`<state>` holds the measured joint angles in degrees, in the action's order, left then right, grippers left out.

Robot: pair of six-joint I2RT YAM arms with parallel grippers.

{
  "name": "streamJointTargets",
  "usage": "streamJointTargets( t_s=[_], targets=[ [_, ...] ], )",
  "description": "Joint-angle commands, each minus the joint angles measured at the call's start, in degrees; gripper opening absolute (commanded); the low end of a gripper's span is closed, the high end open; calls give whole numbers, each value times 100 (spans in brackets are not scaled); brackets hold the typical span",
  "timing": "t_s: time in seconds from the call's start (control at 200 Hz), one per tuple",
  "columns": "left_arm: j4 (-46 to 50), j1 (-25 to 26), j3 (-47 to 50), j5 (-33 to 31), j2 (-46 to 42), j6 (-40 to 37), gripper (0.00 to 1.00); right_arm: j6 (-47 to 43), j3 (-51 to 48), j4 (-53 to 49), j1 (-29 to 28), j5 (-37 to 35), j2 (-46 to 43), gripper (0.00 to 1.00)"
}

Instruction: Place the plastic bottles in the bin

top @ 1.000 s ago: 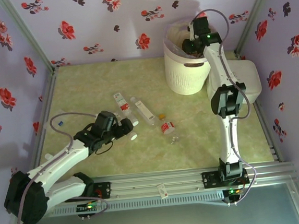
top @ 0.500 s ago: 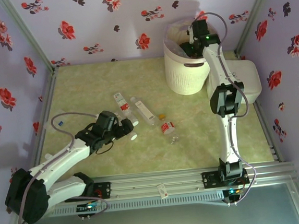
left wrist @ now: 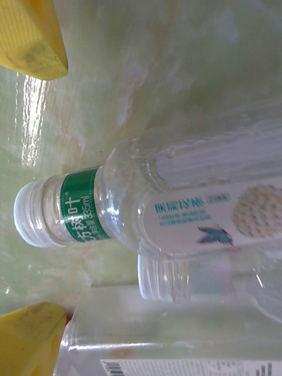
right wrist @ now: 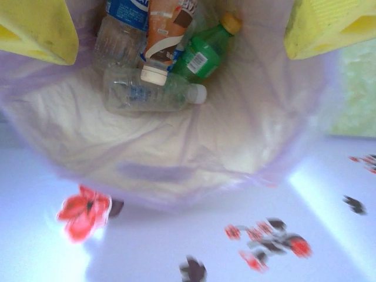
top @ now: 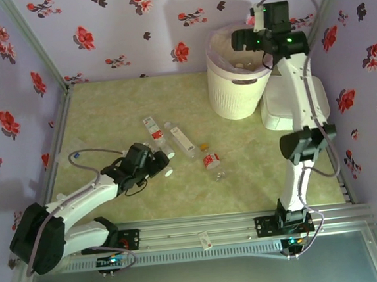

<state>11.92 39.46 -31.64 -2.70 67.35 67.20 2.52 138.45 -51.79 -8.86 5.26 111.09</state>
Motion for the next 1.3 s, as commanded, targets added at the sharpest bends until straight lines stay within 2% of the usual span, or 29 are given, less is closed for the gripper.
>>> streamJointTargets(
  t_s=[0.0, 0.175, 0.38, 0.84, 1.225, 1.295],
  targets=[
    [-723, 77, 269, 75, 207, 581, 95, -103, -501, 217, -139, 133, -528, 92],
    [-968, 215, 284, 78, 425, 843, 91, -102, -1246, 490, -307, 152, -1323, 92],
    [-1459, 281, 432, 57, 778, 1220, 81, -42, -1947, 834, -410, 129, -1974, 92],
    [-2018, 290, 349, 33, 1439, 1361, 68, 37, -2410, 898, -497, 229, -2483, 92],
    [-2160, 290, 316, 118, 1615, 1401, 42, 171, -2649, 1031, -496, 350, -2589, 92],
    [-2166, 294, 316, 118, 1582, 1395, 40, 195, -2657, 1039, -494, 405, -2583, 92]
  ],
)
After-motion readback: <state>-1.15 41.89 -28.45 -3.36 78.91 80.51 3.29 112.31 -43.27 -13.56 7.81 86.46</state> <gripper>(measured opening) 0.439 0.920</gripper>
